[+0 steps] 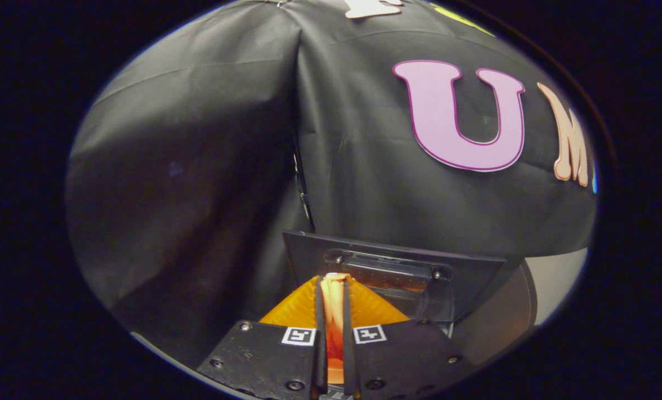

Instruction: Put the clothes into the washing machine and then close the washing machine lid.

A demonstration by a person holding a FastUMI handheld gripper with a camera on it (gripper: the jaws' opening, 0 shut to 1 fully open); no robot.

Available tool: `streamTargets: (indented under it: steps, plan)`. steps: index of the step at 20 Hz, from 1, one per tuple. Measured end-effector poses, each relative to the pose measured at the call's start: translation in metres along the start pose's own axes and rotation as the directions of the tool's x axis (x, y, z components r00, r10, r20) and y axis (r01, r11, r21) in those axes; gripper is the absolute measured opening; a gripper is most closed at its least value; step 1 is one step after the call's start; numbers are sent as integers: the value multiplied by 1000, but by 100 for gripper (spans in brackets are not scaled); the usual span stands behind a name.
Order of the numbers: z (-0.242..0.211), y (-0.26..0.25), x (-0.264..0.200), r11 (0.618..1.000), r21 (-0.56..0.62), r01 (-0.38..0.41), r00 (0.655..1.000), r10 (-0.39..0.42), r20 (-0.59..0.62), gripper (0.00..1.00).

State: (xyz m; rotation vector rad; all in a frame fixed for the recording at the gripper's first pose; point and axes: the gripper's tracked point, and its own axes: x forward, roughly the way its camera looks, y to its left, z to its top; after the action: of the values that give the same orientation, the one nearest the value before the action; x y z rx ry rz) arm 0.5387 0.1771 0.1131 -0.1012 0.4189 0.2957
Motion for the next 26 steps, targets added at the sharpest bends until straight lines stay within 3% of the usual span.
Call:
streamTargets:
  steps: [8, 16, 20, 26]
  plan:
    - [-11, -24, 14, 996, 53, 66, 998, -66, -2, 17]
    - [33, -47, 9, 987, 90, 135, 977, -148, 152, 86]
    - [32, -60, 34, 978, 107, 180, 972, -194, 133, 99]
    - [49, -76, 66, 963, 38, 267, 946, -269, 181, 98]
